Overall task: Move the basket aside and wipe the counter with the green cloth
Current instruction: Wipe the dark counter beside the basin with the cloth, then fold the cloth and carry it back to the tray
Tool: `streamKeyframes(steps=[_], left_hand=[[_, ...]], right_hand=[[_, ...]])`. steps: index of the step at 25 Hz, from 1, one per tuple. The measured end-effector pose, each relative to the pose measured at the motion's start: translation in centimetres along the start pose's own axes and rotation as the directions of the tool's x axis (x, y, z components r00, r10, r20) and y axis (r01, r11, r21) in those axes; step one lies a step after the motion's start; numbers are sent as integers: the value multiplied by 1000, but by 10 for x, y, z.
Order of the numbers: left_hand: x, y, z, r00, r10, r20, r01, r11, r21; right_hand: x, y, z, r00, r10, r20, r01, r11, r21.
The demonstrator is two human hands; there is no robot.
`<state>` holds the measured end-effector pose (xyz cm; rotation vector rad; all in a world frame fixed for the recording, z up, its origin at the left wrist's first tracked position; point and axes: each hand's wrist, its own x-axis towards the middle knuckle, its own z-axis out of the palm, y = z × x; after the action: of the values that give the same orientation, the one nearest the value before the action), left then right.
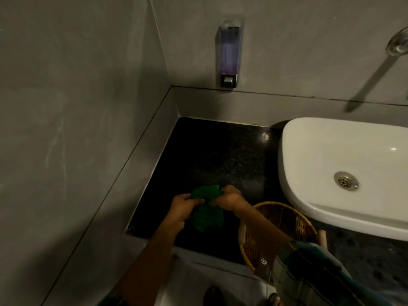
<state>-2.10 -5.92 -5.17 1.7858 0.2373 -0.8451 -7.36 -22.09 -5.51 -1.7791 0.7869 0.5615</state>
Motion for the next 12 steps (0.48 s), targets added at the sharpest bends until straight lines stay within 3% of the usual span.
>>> streamKeyframes(steps=[3,8,10,12], left_hand=[[-18,13,-15,986,150,75,-144,986,-81],[-58,66,-1,873,441,206,-438,897,-65],[-78,89,30,850,453,267,-442,891,-104],[-98,106,75,788,465,403,-422,885,-197]], right_hand=[[-23,-7,-24,990,-134,37,121,963,243],[-87,-17,-86,932,-362,-8,307,779,547],[-117,-7,-120,917,-399,-1,311,712,629],[-149,15,-156,914,-394,-93,355,673,649]])
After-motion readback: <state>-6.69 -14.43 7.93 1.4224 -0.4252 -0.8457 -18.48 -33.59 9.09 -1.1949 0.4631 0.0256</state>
